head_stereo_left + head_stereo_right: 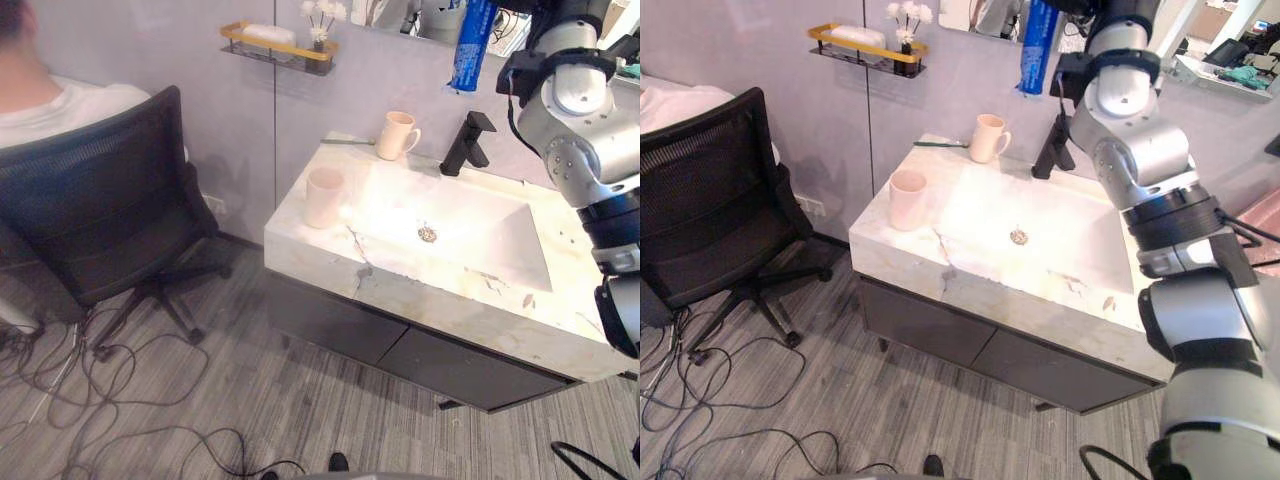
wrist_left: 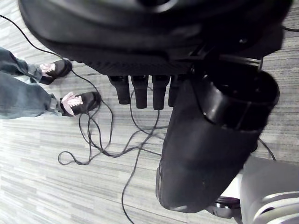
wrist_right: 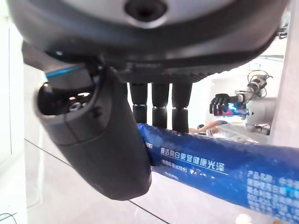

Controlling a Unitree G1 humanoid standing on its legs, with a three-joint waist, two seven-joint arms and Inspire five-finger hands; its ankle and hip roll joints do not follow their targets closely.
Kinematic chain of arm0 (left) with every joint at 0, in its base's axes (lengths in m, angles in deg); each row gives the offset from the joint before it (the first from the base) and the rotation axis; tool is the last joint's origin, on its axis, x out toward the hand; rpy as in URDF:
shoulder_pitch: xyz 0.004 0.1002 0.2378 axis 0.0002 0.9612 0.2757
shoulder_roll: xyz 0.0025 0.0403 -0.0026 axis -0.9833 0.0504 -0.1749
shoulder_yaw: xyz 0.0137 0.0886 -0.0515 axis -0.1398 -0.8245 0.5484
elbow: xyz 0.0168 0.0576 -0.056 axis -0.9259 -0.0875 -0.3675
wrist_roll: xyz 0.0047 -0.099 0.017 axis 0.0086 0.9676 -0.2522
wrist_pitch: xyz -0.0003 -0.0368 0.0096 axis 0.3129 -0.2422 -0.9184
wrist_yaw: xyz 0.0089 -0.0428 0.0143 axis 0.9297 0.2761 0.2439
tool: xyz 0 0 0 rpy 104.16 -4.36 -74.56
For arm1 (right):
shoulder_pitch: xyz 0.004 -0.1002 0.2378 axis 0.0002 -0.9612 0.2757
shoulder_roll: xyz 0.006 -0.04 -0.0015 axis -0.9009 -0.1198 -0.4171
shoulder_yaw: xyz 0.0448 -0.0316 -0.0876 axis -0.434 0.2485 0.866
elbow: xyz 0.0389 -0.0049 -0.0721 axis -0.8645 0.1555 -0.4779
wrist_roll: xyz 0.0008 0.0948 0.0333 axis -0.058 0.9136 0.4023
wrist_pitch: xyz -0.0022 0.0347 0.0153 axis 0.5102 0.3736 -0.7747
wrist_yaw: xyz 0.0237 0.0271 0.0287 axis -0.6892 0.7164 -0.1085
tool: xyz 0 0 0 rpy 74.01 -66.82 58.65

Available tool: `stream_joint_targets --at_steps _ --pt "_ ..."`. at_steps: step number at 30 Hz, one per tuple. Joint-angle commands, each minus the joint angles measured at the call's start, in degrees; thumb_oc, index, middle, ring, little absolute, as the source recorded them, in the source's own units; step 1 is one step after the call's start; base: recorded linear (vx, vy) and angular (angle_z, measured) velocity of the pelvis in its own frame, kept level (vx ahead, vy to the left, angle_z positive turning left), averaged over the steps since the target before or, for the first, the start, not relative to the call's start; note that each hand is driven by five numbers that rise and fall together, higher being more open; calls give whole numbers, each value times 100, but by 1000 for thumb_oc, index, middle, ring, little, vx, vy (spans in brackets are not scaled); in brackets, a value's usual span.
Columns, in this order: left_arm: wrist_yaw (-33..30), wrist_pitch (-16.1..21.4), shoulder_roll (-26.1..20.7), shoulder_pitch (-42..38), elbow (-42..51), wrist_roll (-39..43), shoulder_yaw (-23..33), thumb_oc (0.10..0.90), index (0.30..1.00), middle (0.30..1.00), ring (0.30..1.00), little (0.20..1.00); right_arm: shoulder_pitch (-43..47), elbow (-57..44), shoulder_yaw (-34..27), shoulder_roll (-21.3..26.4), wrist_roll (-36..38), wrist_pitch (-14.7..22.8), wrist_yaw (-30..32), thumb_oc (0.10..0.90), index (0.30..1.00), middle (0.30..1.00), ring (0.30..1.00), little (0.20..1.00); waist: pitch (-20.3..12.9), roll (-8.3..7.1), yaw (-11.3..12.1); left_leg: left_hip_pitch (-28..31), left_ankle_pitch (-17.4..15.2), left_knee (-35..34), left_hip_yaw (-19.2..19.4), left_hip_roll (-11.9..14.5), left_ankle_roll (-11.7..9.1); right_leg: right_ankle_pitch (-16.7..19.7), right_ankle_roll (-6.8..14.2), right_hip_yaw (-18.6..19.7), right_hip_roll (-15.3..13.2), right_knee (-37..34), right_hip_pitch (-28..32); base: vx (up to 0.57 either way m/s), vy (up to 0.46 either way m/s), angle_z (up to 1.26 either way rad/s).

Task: Organize the bathroom.

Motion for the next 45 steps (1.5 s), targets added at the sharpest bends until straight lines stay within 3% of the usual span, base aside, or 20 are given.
stream_joint_targets --at_steps 1,8,16,20,21,23,25,27,29,30,31,33,34,36,37,39,40,42,44,45 --pt "-109 -134 -286 410 -557 -147 -167 800 900 900 900 900 1360 194 -25 453 -198 636 215 400 300 300 300 300 -487 -189 175 276 -52 4 610 449 -90 -90 207 184 8 542 -452 23 -54 13" --pt "-280 -83 -200 467 -629 54 -92 800 900 900 900 900 1475 293 93 439 -37 721 119 400 300 300 300 300 -524 -254 183 163 84 79 672 624 -191 -188 108 120 97 502 -340 29 -49 4" --pt "-357 -91 -175 473 -577 130 -19 800 900 900 900 900 1535 338 225 361 11 553 -31 400 300 300 300 300 -453 -325 233 -104 525 488 856 946 -340 -255 -30 -6 294 396 -232 17 -83 12" --pt "-283 -217 -182 431 -464 -106 -113 800 900 900 900 900 1398 366 189 407 -244 271 15 400 300 300 300 300 -350 -299 202 -279 697 364 1386 1123 -435 -362 -94 -284 425 321 -66 30 -57 37" --pt "-242 -225 -176 409 -445 -323 -150 800 900 900 900 900 1374 489 208 455 -377 280 14 400 300 300 300 300 -305 -278 164 -412 735 299 1725 1135 -487 -404 -93 -427 427 323 -43 -50 27 93" --pt "-117 -183 -186 374 -403 -654 -341 800 900 900 900 900 1321 901 232 599 -712 422 -157 400 300 300 300 300 -275 -202 2 -534 723 180 2644 1134 -563 -456 -78 -970 361 288 -40 -60 64 131" --pt "-50 -144 -193 374 -372 -670 -457 800 900 900 900 900 1316 1195 330 741 -736 614 -301 400 300 300 300 300 -267 -188 -43 -587 798 388 2741 1091 -625 -405 -55 -1114 299 239 -33 -28 47 149" --pt "5 -151 -235 325 -358 -725 -543 800 900 900 900 900 1450 1467 496 891 -644 727 -377 400 300 300 300 300 -251 -211 -41 -716 565 1124 2855 877 -636 -350 -64 -1343 176 180 -17 -36 28 117" --pt "47 -102 -246 325 -375 -757 -547 800 900 900 900 900 1525 1601 566 964 -565 781 -452 400 300 300 300 300 -246 -206 -42 -747 411 1290 2919 787 -620 -349 -51 -1444 129 197 -22 -18 30 84" --pt "84 -78 -248 311 -385 -774 -549 800 900 900 900 900 1576 1673 600 991 -556 804 -504 400 300 300 300 300 -236 -192 -48 -751 285 1375 2967 728 -582 -354 -35 -1502 103 214 -22 22 144 85" --pt "137 -60 -254 347 -350 -708 -556 800 900 900 900 900 1408 1750 521 1024 -554 1006 -593 400 300 300 300 300 -221 -63 -32 -554 -5 969 2881 455 -390 -397 71 -1579 49 406 -57 33 144 75" --pt "155 -78 -284 381 -315 -670 -549 800 900 900 900 900 1342 1759 507 1033 -510 1069 -603 400 300 300 300 300 -228 -27 -33 -460 34 776 2866 418 -357 -447 82 -1563 57 493 -80 41 132 43" --pt "245 -170 -382 383 -214 -613 -480 800 900 900 900 900 1203 1677 425 997 -511 1093 -573 400 300 300 300 300 -224 75 -19 -332 42 511 2760 351 -220 -662 73 -1555 33 960 -226 27 154 30" --pt "280 -290 -427 318 -169 -753 -421 800 900 900 900 900 980 1512 299 957 -539 1071 -520 400 300 300 300 300 -146 152 -29 -362 -43 615 2606 266 -24 -731 132 -1444 -111 1943 -607 -11 141 -3" --pt "255 -274 -472 265 -207 -702 -418 800 900 900 900 900 842 1368 212 947 -594 1059 -477 400 300 300 300 300 -59 224 -95 -377 -32 631 2443 249 112 -591 258 -1107 -209 3019 -1176 -25 85 -19" --pt "314 -346 -552 151 -212 -755 -411 800 900 900 900 900 728 1130 19 978 -791 859 -535 400 300 300 300 300 62 271 -229 -350 -141 739 2194 207 218 -237 413 -578 -343 3669 -1708 10 27 10" --pt "346 -417 -583 32 -235 -699 -432 800 900 900 900 900 586 937 -131 1005 -890 718 -558 400 300 300 300 300 105 279 -301 -361 -247 839 2072 162 238 -17 410 -264 -528 3338 -1861 88 -84 37" --pt "400 -470 -631 -62 -249 -694 -470 800 900 900 900 900 299 806 -289 995 -962 806 -553 400 300 300 300 300 150 218 -364 -380 -435 999 1932 130 205 51 462 56 -669 1925 -1610 136 -166 34" --pt "266 -244 -715 145 -187 -677 -540 800 900 900 900 900 86 824 -267 920 -1155 1215 -416 400 300 300 300 300 270 139 -387 -647 -677 1505 1884 253 161 -64 459 439 -450 1578 -1353 76 -196 8" --pt "267 -238 -738 132 -165 -653 -555 800 900 900 900 900 88 869 -259 921 -1173 1262 -402 400 300 300 300 300 264 107 -383 -680 -684 1576 1937 258 135 -29 477 403 -465 1269 -1209 52 -205 11"
